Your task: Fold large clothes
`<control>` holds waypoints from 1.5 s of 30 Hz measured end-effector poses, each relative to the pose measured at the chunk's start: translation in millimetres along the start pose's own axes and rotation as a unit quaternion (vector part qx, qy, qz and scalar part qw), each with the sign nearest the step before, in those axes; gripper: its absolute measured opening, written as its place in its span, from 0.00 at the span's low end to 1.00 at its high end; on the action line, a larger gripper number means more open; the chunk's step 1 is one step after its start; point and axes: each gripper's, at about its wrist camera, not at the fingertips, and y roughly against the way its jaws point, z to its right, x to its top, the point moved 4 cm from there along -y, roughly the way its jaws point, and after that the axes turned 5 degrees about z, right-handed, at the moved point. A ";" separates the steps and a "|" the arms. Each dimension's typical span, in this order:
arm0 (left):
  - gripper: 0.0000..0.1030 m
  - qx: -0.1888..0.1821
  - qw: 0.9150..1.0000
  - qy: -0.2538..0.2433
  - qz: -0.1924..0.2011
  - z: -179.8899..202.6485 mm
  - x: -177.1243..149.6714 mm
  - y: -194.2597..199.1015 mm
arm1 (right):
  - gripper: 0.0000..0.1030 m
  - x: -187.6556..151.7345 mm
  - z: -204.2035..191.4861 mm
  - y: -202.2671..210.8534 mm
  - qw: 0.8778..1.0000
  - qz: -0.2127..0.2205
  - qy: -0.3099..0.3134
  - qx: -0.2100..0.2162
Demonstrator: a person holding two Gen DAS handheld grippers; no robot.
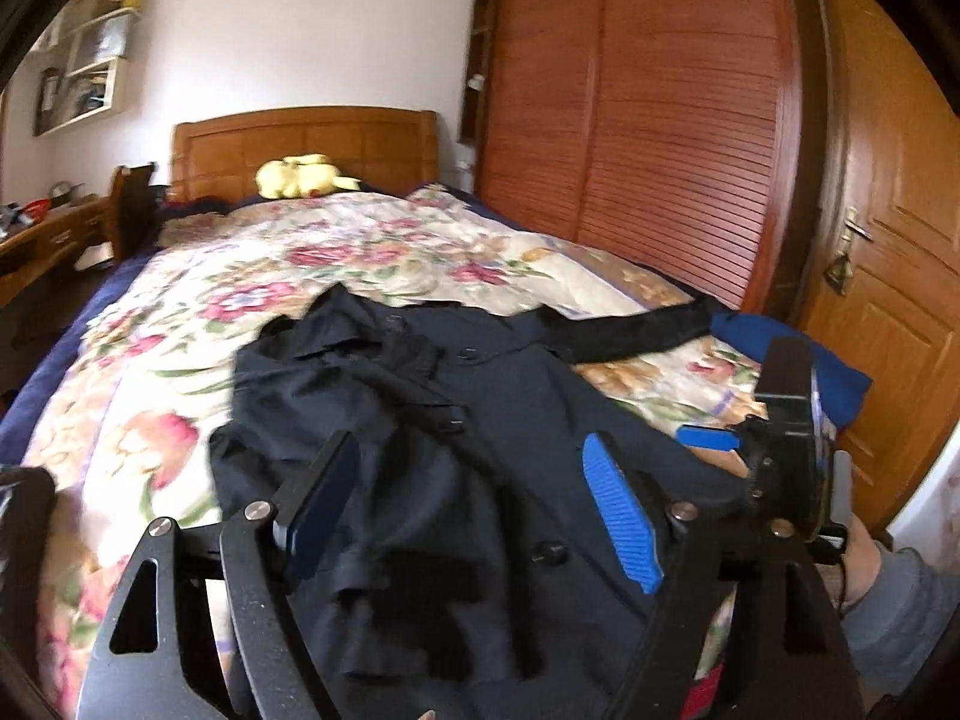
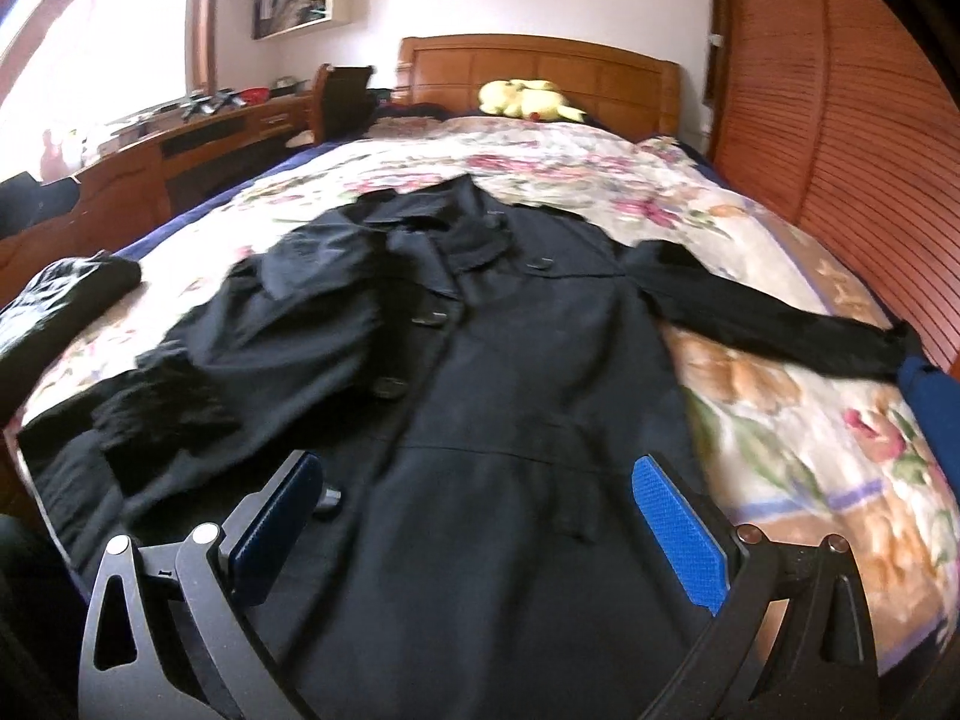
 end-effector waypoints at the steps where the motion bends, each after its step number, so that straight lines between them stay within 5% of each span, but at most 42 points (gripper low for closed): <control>1: 0.76 0.013 1.000 0.003 0.003 -9.7 -4.3 4.0 | 1.00 1.1 -5.4 -0.4 1.000 0.000 0.004 0.008; 10: 0.76 0.083 0.996 0.014 -0.017 -71.0 -45.3 7.4 | 0.99 6.9 -64.8 -13.4 0.993 -0.018 0.040 0.105; 18: 0.76 0.099 0.994 0.039 -0.024 -107.3 -69.4 16.9 | 0.96 -3.6 -115.2 -43.0 0.981 -0.060 0.080 0.169; 23: 0.76 0.100 0.993 0.047 -0.029 -119.1 -79.3 20.0 | 0.90 -12.4 -136.3 -55.9 0.975 -0.087 0.111 0.174; 25: 0.76 0.100 0.993 0.049 -0.029 -120.8 -81.9 20.2 | 0.81 -12.6 -133.4 -60.8 0.974 -0.093 0.111 0.173; 29: 0.76 0.093 0.994 0.055 -0.032 -119.0 -86.0 16.6 | 0.42 -8.5 -117.9 -68.1 0.972 -0.108 0.092 0.190; 32: 0.76 0.092 0.994 0.044 -0.034 -114.4 -88.0 14.3 | 0.30 -6.4 -104.8 -66.1 0.972 -0.109 0.093 0.188; 37: 0.76 0.075 0.996 0.029 -0.044 -99.3 -93.1 6.1 | 0.22 22.6 -69.4 -37.9 0.978 -0.062 0.022 0.198; 45: 0.76 0.060 0.998 0.015 -0.033 -85.2 -88.8 11.1 | 0.20 60.9 17.5 9.3 0.991 0.033 -0.047 0.121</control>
